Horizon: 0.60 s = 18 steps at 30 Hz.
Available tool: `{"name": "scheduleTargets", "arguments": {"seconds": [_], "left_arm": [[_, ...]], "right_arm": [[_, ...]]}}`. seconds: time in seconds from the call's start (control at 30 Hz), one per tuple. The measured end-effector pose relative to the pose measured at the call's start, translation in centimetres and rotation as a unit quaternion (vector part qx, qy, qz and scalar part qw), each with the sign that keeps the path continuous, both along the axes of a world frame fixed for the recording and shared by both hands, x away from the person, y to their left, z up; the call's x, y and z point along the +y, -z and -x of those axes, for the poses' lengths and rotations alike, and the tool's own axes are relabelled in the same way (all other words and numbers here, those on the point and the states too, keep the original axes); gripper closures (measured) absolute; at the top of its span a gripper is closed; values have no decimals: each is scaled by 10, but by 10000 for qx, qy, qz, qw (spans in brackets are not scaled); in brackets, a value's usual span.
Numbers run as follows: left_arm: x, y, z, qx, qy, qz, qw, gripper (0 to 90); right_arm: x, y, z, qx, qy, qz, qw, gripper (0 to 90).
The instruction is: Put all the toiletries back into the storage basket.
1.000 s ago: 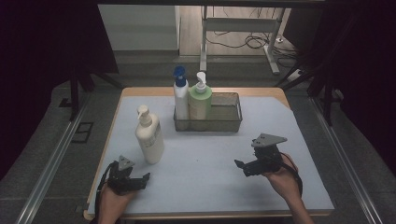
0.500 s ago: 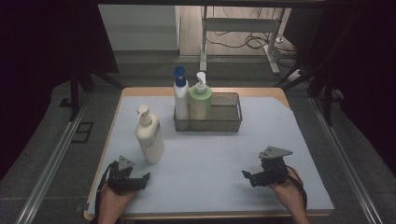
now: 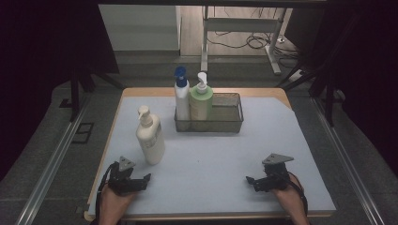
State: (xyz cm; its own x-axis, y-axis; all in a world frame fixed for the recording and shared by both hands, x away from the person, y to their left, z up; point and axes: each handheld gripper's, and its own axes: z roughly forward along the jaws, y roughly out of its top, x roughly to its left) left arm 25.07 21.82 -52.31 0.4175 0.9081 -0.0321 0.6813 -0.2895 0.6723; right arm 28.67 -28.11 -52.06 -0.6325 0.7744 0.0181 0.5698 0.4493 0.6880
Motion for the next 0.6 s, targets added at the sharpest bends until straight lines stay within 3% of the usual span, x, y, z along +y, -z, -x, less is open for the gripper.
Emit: {"name": "scheduleTargets", "arguments": {"seconds": [0.6], "left_arm": [[2, -2, -1, 24, 2, 43, 10000, 146]], "right_arm": [[1, 1, 1, -65, 2, 51, 10000, 0]]}}
